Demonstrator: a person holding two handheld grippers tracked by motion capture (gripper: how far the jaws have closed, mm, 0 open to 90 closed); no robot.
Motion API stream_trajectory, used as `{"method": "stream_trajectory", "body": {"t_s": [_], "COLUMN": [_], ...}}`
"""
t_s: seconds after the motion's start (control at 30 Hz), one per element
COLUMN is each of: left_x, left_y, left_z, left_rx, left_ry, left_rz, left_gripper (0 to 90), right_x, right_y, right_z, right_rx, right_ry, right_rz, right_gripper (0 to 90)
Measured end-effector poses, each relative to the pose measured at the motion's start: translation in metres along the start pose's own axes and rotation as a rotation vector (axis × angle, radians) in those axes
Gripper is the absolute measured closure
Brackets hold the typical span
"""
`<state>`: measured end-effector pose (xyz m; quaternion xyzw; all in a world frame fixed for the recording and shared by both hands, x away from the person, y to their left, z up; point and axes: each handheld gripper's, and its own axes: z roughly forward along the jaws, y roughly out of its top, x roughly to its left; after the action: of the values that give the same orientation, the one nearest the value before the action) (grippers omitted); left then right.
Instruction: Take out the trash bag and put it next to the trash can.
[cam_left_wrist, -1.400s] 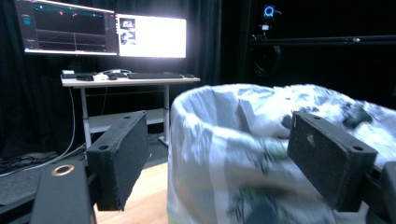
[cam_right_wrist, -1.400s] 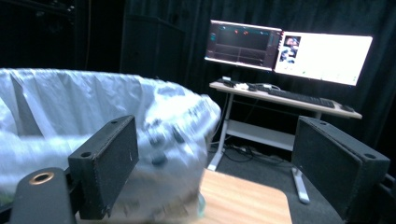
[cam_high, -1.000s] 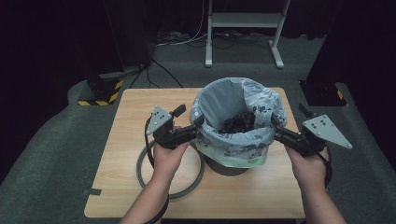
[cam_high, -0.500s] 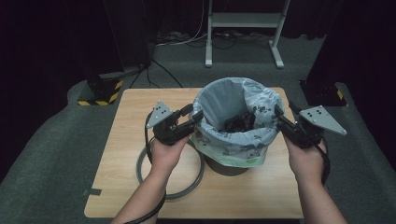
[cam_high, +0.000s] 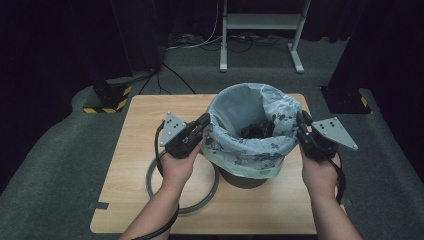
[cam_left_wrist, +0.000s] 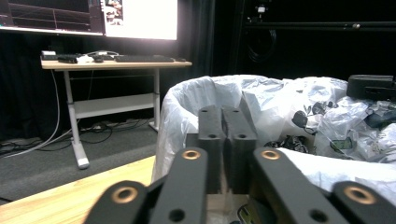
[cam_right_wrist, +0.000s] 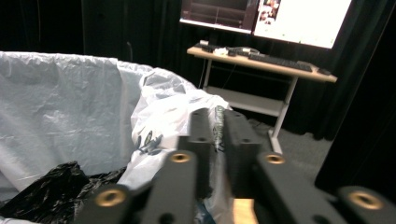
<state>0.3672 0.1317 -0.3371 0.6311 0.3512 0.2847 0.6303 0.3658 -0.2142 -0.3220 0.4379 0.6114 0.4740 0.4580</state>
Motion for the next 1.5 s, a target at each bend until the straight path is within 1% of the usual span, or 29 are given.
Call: {"method": "stream_trajectory", "body": {"t_s": [0.1, 0.17, 0.2, 0.27, 0.3, 0.37, 0.47, 0.57, 0.63, 0.7, 0.73, 0.83, 0.9, 0.93, 0.97, 1.0, 1.07, 1.1, 1.13, 1.27, 1.33, 1.4, 1.47, 1.5], "left_x": [0.000, 0.001, 0.002, 0.003, 0.003, 0.003, 0.002, 0.000, 0.000, -0.001, -0.001, -0.002, -0.003, -0.003, -0.004, -0.004, -0.002, 0.000, 0.001, 0.006, 0.007, 0.008, 0.008, 0.007], "left_y": [-0.001, -0.002, -0.003, -0.004, -0.003, -0.001, 0.002, 0.005, 0.008, 0.012, 0.015, 0.026, 0.032, 0.036, 0.039, 0.042, 0.043, 0.042, 0.041, 0.038, 0.039, 0.043, 0.050, 0.054], "left_z": [-0.002, -0.004, -0.005, -0.007, -0.009, -0.011, -0.015, -0.017, -0.018, -0.020, -0.021, -0.026, -0.028, -0.028, -0.027, -0.025, -0.017, -0.013, -0.009, 0.005, 0.013, 0.019, 0.022, 0.024], "left_rx": [-0.005, -0.016, -0.022, -0.042, -0.052, -0.082, -0.121, -0.147, -0.164, -0.181, -0.191, -0.221, -0.224, -0.223, -0.223, -0.219, -0.205, -0.191, -0.180, -0.153, -0.141, -0.142, -0.148, -0.158], "left_ry": [-0.005, -0.009, -0.001, 0.007, 0.014, 0.013, -0.004, -0.016, -0.029, -0.044, -0.047, -0.066, -0.071, -0.072, -0.072, -0.075, -0.075, -0.075, -0.069, -0.053, -0.053, -0.046, -0.050, -0.053], "left_rz": [0.001, -0.011, -0.016, -0.032, -0.027, -0.029, -0.045, -0.035, -0.053, -0.054, -0.047, -0.058, -0.052, -0.042, -0.032, -0.033, -0.036, -0.046, -0.046, -0.059, -0.067, -0.070, -0.065, -0.066], "left_gripper": [89.9, 90.0, 90.0, 90.0, 90.0, 90.0, 90.0, 90.0, 90.0, 90.0, 90.0, 90.0, 90.0, 90.0, 90.0, 90.0, 90.0, 90.0, 90.0, 90.0, 90.0, 90.0, 90.0, 90.0], "right_x": [0.001, 0.001, 0.002, 0.003, 0.004, 0.006, 0.009, 0.010, 0.009, 0.010, 0.010, 0.011, 0.011, 0.011, 0.011, 0.011, 0.010, 0.008, 0.007, 0.004, 0.002, 0.000, -0.002, -0.004], "right_y": [-0.001, -0.001, -0.001, 0.002, 0.004, 0.007, 0.010, 0.014, 0.018, 0.023, 0.026, 0.037, 0.044, 0.046, 0.049, 0.052, 0.056, 0.057, 0.058, 0.059, 0.059, 0.059, 0.062, 0.065], "right_z": [-0.001, -0.001, -0.002, -0.006, -0.008, -0.012, -0.018, -0.021, -0.024, -0.027, -0.028, -0.032, -0.034, -0.034, -0.034, -0.034, -0.030, -0.028, -0.025, -0.013, -0.006, 0.002, 0.005, 0.006], "right_rx": [-0.014, -0.017, -0.026, -0.052, -0.065, -0.093, -0.134, -0.159, -0.175, -0.184, -0.188, -0.206, -0.214, -0.216, -0.219, -0.220, -0.218, -0.216, -0.210, -0.190, -0.180, -0.169, -0.174, -0.177], "right_ry": [-0.012, -0.010, -0.009, -0.012, -0.010, -0.013, -0.019, -0.020, -0.017, -0.015, -0.013, -0.008, -0.006, -0.008, -0.009, -0.011, -0.018, -0.019, -0.019, -0.018, -0.017, -0.012, -0.010, -0.006], "right_rz": [-0.019, -0.011, -0.005, -0.005, -0.004, -0.012, -0.003, 0.003, 0.015, 0.014, 0.013, 0.019, 0.024, 0.024, 0.020, 0.015, 0.008, 0.011, 0.022, 0.025, 0.029, 0.043, 0.058, 0.063], "right_gripper": [89.9, 89.9, 90.0, 89.9, 89.9, 90.0, 89.9, 90.0, 90.0, 89.9, 90.0, 90.0, 89.9, 89.9, 90.0, 90.0, 89.9, 90.0, 90.0, 90.0, 90.0, 90.0, 90.0, 90.0]}}
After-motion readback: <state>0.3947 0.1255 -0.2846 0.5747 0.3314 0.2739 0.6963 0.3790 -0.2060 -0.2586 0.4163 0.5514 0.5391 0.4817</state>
